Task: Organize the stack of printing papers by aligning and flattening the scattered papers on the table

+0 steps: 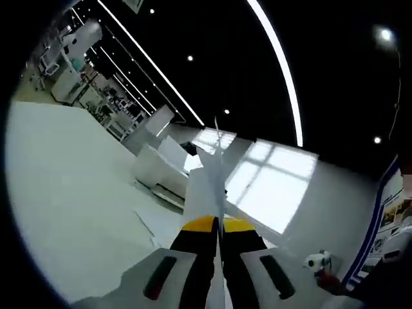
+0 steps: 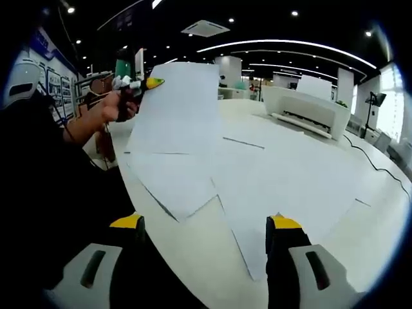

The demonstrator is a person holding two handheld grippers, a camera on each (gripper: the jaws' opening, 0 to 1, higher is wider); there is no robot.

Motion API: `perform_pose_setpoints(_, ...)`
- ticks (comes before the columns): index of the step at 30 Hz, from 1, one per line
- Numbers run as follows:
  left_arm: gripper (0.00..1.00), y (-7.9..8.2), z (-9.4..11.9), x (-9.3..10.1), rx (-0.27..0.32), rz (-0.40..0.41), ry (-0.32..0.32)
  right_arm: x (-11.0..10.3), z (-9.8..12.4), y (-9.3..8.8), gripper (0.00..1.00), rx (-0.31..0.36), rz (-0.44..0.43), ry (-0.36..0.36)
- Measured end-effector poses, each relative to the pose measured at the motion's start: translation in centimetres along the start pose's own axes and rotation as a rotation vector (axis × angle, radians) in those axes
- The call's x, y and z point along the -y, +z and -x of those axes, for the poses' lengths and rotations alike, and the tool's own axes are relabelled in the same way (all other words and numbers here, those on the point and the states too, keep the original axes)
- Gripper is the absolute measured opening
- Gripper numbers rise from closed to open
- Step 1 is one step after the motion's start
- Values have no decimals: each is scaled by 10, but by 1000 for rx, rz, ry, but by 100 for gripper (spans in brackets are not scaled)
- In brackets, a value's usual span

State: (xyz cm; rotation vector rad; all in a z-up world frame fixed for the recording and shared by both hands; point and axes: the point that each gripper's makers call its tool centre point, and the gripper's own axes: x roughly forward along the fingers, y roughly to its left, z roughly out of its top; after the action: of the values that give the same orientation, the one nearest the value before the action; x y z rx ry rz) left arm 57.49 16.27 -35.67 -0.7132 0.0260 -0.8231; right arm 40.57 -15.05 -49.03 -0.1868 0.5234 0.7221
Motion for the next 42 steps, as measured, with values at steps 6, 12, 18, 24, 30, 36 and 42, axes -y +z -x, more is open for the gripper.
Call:
perform_pose_setpoints(6, 6, 2, 7, -6, 12, -37, 38, -2, -1, 2, 72, 4, 4, 1)
perform_pose_setpoints(12, 6, 5, 14, -17, 11, -87, 87, 6, 6, 7, 69, 23, 2, -32)
perform_pose_setpoints(18, 6, 3, 20, -26, 4, -139, 126, 16, 13, 15, 69, 51, -10, -77)
perform_pose_setpoints(24, 6, 0, 24, -34, -8, -179, 157, 18, 15, 19, 69, 54, -4, -86)
perform_pose_setpoints(30, 6, -5, 29, -43, -24, -237, 204, 16, 15, 20, 69, 55, 2, -83)
perform_pose_setpoints(36, 6, -15, 36, -45, -53, -397, 249, 16, 14, 18, 69, 53, -2, -82)
perform_pose_setpoints(42, 6, -16, 39, -52, -18, -360, 211, 17, 14, 19, 68, 58, -4, -85)
